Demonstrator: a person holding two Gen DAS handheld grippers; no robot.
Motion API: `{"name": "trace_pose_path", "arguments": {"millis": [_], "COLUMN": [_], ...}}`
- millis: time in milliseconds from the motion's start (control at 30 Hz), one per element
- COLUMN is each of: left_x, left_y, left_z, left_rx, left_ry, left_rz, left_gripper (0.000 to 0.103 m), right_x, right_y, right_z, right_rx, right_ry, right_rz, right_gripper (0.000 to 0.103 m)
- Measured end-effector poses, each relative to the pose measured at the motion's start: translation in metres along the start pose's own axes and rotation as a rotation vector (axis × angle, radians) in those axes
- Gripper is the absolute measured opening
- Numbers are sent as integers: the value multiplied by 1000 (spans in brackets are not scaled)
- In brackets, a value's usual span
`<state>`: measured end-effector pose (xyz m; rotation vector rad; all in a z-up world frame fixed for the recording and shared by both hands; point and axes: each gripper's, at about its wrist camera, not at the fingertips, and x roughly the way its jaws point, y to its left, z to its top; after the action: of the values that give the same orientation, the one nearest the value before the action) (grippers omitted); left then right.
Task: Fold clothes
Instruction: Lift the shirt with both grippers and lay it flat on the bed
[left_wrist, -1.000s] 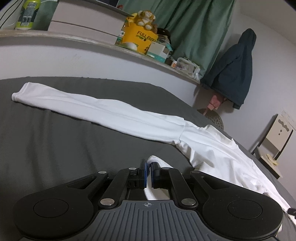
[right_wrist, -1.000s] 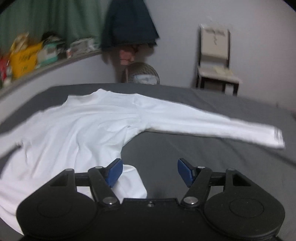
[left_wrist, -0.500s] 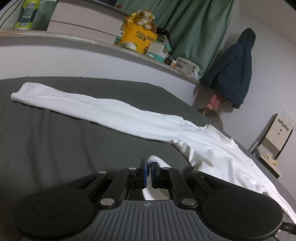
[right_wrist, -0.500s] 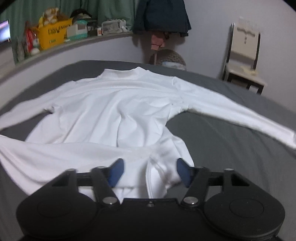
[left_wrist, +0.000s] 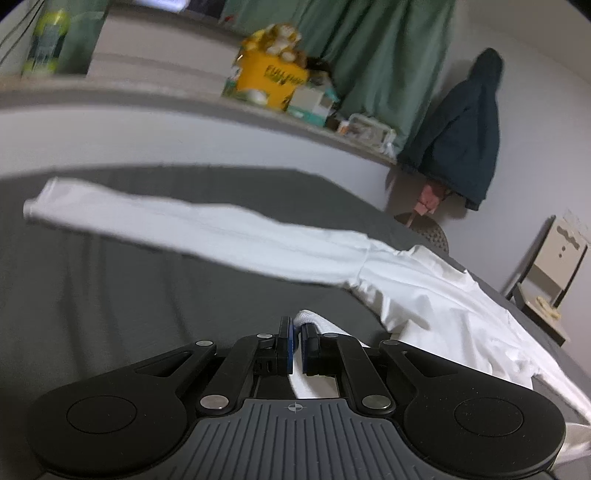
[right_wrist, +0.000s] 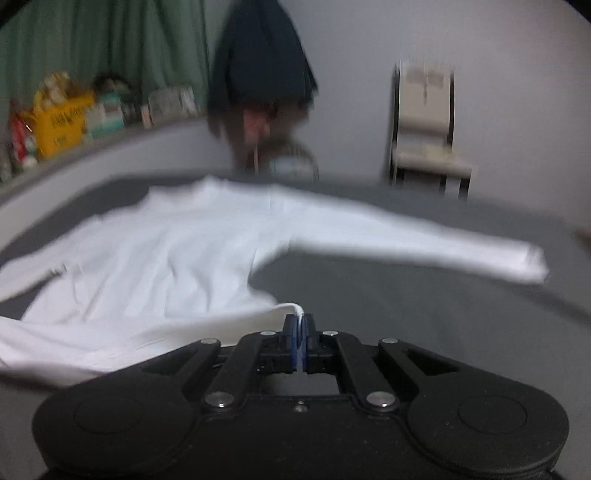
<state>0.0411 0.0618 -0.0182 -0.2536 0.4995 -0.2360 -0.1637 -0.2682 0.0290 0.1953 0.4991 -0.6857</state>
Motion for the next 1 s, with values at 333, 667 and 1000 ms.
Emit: {"name": "trace_pose_path", "arguments": {"millis": [333,667,1000], "left_x": [-62,-72,-57], "left_y": [-18,-33,-40], "left_z": [20,27,3], "left_rx": [266,468,628], "left_ry": [-3,73,321], "left_rz": [80,113,102], "left_gripper": [5,5,5], "right_x": [-4,-50,-17], "right_y": [-37,-31,-47], "right_z": [-36,-15,-45], "right_rx": [56,-87,-37], "right_ry": [290,137,372], "right_rz": [109,164,202], "right_gripper": [2,1,1]}}
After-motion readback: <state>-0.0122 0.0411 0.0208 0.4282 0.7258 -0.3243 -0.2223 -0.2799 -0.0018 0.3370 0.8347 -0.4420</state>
